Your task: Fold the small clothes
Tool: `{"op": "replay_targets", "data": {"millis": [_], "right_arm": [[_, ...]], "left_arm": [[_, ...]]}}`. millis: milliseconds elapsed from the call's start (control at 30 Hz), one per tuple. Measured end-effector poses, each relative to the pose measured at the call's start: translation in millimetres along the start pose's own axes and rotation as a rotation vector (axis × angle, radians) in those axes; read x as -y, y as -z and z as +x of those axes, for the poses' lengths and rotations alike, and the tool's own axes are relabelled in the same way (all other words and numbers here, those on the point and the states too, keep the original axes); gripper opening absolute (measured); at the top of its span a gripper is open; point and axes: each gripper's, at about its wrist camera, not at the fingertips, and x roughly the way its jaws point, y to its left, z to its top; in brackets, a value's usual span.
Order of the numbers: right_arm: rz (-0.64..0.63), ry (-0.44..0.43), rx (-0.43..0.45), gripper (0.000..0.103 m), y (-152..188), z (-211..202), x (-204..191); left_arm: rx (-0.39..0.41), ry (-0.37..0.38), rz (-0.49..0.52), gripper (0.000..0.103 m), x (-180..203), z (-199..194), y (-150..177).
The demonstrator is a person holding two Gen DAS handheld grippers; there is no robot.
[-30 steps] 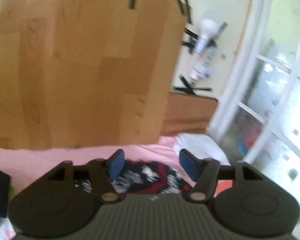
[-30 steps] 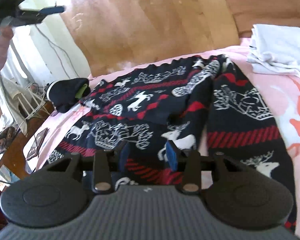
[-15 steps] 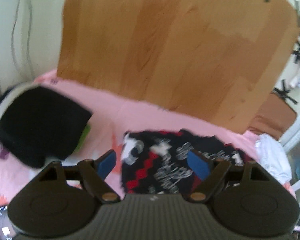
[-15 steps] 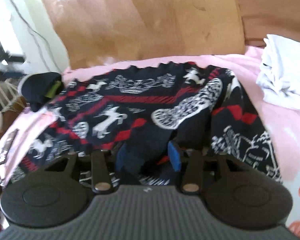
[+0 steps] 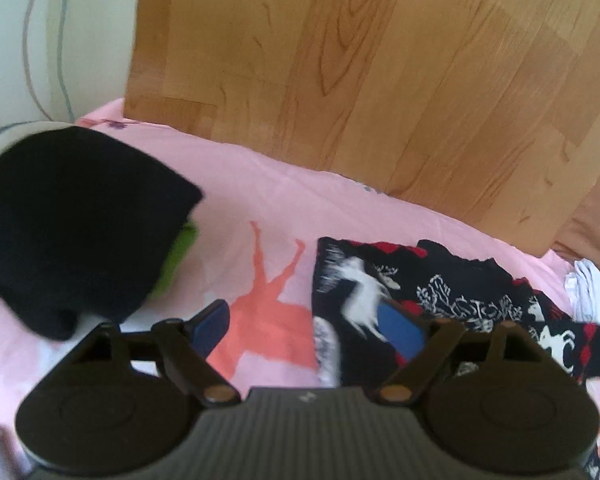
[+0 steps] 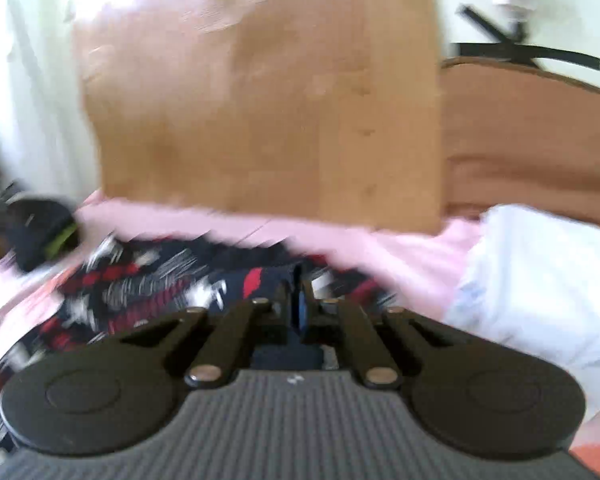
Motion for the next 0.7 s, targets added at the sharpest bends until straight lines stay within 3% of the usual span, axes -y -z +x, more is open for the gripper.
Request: {"op": "replay_targets", "data": {"millis": [133, 200, 267, 333, 400, 467, 533, 600, 667, 700], "right_arm": [[0.056, 0.038, -0.077, 0.006, 4, 36, 23], [0.066, 0.045, -0.071, 0.006, 5, 42, 26], [0.091, 0.032, -0.057, 0.006, 0, 40, 28], [0.1, 0.0, 0.005, 0.006, -14, 28, 26], [0.097, 0.0, 0.101, 0.006, -29, 7, 25], [0.109, 0.007, 0.147, 0.006, -35, 1, 27], [0.121, 0.025, 0.064, 0.006, -27, 22, 31], [0.113, 0.057, -0.075, 0.006, -7, 58, 33], [0.126, 0.093, -0.159, 0.006, 12, 83, 39], [0.149, 0.092, -0.166, 0.006, 16, 87, 43]], "left_arm": [[-0.055, 0.058, -0.012, 0.085, 12, 47, 2], [-0.075, 0.059, 0.004, 0.075, 21, 69, 5], [-0.1, 0.065, 0.048, 0.016, 32, 88, 8], [-0.033, 0.049, 0.079, 0.01, 40, 86, 6], [0.075, 0.106, 0.056, 0.01, 37, 69, 3], [0.129, 0.144, 0.012, 0.01, 30, 61, 2], [0.096, 0.112, 0.021, 0.01, 30, 75, 6], [0.013, 0.01, 0.07, 0.015, 37, 103, 15], [0.071, -0.075, 0.125, 0.042, 45, 107, 22], [0.072, -0.107, 0.139, 0.047, 47, 106, 23]]}}
